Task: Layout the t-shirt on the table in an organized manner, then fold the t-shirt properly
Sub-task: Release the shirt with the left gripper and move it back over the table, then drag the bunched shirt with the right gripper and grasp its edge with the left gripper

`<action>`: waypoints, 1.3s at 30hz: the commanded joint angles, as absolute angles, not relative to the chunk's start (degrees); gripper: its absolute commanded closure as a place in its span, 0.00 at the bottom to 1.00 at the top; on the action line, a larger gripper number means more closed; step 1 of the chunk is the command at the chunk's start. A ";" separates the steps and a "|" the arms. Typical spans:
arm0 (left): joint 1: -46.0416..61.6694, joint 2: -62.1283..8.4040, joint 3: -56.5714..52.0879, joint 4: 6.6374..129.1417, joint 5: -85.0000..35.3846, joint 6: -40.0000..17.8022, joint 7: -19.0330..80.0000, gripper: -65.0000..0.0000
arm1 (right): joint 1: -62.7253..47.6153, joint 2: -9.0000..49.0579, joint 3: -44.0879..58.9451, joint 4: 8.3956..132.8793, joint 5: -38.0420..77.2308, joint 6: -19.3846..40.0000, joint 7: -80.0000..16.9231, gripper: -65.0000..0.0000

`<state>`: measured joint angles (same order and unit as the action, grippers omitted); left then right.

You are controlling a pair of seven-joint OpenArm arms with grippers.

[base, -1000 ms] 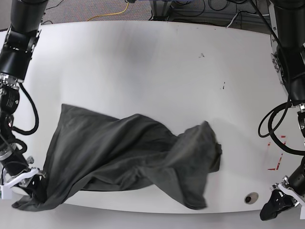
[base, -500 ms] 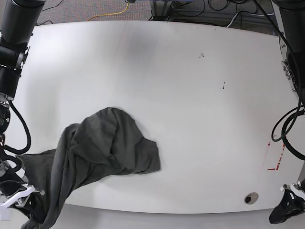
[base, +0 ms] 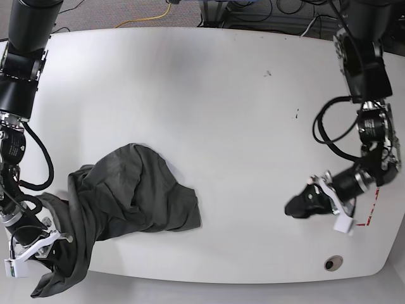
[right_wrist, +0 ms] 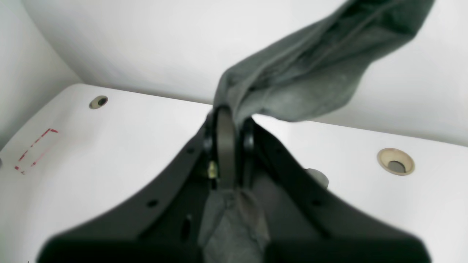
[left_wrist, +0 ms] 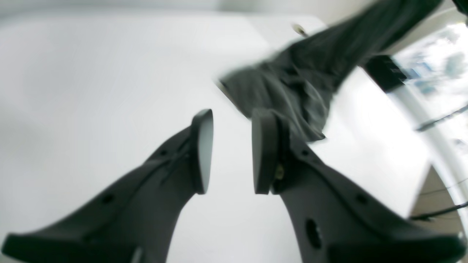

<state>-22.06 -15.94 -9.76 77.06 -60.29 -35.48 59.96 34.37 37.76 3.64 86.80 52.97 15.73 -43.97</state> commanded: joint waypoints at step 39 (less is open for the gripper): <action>-14.11 -38.11 -32.84 80.84 -58.95 -40.00 60.09 0.71 | 46.55 8.13 -16.48 83.65 58.24 15.16 -39.96 0.85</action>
<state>-14.22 -36.60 -31.90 79.81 -56.53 -39.75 61.10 43.70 7.20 -17.61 83.02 57.41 15.09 -42.54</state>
